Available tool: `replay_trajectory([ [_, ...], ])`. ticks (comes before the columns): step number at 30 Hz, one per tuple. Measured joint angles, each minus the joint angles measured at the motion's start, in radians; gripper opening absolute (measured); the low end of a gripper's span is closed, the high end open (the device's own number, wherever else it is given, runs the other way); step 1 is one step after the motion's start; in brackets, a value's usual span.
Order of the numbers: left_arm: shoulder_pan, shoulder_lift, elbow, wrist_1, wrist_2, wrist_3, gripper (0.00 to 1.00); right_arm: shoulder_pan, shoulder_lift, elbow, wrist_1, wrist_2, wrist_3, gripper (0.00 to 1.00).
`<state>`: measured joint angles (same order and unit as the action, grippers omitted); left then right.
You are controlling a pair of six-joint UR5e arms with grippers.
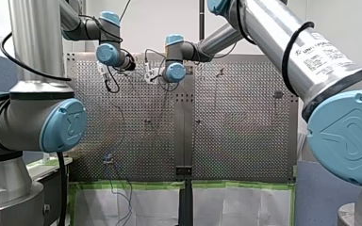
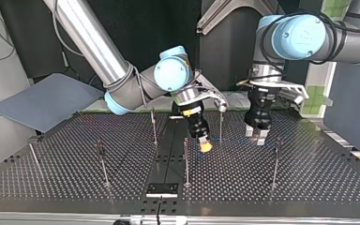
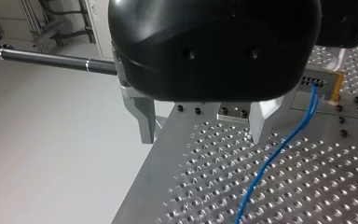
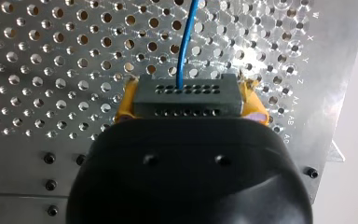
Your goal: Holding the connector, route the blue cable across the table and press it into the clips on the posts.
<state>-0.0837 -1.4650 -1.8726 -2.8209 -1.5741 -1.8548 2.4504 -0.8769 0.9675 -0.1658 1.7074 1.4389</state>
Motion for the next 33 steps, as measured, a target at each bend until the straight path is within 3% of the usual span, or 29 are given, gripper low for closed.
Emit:
replay_trajectory([
  [11,-0.071,-0.090,0.018,-0.006,-0.090,0.012,1.00,-0.006,0.000,0.000,0.005,-0.001,-0.001,0.00],
  [20,-0.049,-0.123,0.027,0.019,-0.172,0.023,1.00,-0.013,0.000,0.000,0.010,-0.001,-0.002,0.00],
  [24,-0.036,-0.123,0.043,0.046,-0.203,0.049,1.00,-0.016,0.000,0.000,0.011,-0.002,-0.004,0.00],
  [29,-0.024,-0.124,0.047,0.068,-0.212,0.067,1.00,-0.021,0.000,0.000,0.014,-0.002,-0.004,0.00],
  [33,-0.012,-0.136,0.054,0.086,-0.193,0.071,1.00,-0.024,0.000,0.001,0.015,-0.002,-0.004,0.00],
])
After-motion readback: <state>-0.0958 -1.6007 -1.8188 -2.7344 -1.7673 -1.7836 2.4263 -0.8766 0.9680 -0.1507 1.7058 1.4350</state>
